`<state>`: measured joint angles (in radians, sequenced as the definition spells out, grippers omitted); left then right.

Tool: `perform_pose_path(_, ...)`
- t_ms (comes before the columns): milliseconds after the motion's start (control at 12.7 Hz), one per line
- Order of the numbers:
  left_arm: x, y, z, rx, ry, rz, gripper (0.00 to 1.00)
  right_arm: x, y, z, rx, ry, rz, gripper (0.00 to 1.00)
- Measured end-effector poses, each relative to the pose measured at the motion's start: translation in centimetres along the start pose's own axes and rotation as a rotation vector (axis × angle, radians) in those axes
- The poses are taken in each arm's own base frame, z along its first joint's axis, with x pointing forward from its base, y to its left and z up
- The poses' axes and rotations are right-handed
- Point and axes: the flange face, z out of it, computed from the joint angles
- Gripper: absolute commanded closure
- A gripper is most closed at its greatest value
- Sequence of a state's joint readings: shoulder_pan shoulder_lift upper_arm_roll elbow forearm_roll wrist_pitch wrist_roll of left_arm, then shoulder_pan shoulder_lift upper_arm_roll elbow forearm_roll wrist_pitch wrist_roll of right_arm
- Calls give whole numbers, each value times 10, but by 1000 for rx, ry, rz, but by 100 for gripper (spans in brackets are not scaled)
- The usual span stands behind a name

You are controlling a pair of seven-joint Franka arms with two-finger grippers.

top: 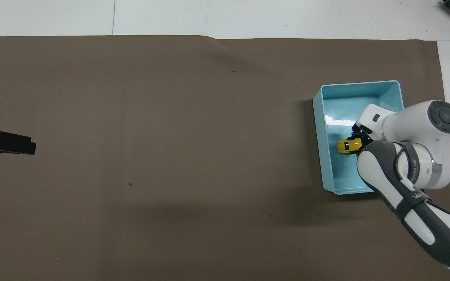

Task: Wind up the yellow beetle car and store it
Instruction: 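Lower the car onto the box floor and open the right gripper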

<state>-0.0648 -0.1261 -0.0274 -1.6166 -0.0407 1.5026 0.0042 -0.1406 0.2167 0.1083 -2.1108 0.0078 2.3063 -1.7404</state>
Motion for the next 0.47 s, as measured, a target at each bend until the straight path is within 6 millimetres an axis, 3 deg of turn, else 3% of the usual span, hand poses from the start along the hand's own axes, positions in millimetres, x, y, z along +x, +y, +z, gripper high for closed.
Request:
perform_pose_path(236,0,0,0,0,0,0,0,0,-1,1,-9,-2,-8,55)
perform_pose_path(314,0,0,0,0,0,0,0,0,-1,1,-9,-3,-9,35)
perform_pose_path(471,0,0,0,0,0,0,0,0,-1,1,-8,-2,-10,19)
